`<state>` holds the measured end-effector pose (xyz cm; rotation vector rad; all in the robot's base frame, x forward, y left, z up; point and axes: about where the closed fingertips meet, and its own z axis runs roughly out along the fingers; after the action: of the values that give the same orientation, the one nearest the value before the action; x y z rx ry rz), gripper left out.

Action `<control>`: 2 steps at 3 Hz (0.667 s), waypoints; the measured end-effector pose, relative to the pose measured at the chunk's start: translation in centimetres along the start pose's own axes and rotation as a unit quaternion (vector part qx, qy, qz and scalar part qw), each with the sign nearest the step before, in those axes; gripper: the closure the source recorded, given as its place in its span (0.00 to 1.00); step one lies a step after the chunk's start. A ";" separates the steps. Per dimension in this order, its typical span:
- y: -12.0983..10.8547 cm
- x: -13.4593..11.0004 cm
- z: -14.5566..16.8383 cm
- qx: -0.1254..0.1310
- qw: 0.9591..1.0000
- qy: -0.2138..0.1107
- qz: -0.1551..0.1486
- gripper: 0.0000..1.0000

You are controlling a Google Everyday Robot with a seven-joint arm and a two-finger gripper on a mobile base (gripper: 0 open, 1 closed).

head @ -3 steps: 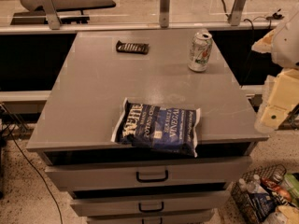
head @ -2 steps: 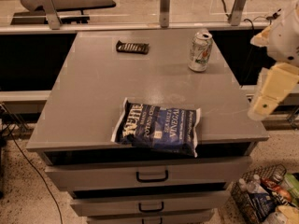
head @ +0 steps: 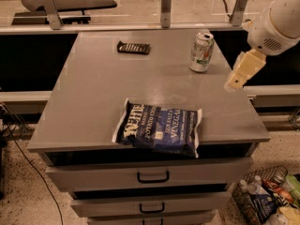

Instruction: Knock 7up can over

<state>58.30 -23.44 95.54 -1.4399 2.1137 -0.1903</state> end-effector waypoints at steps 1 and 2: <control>-3.5 -0.2 3.4 0.024 0.998 -0.040 0.034 0.00; -5.5 -1.3 6.7 0.022 0.994 -0.091 0.054 0.00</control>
Offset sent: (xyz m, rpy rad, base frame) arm 0.1269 0.0109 -0.0394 0.3236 -0.1345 -0.0136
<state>66.67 -23.22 92.82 -1.2647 2.0191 -0.0618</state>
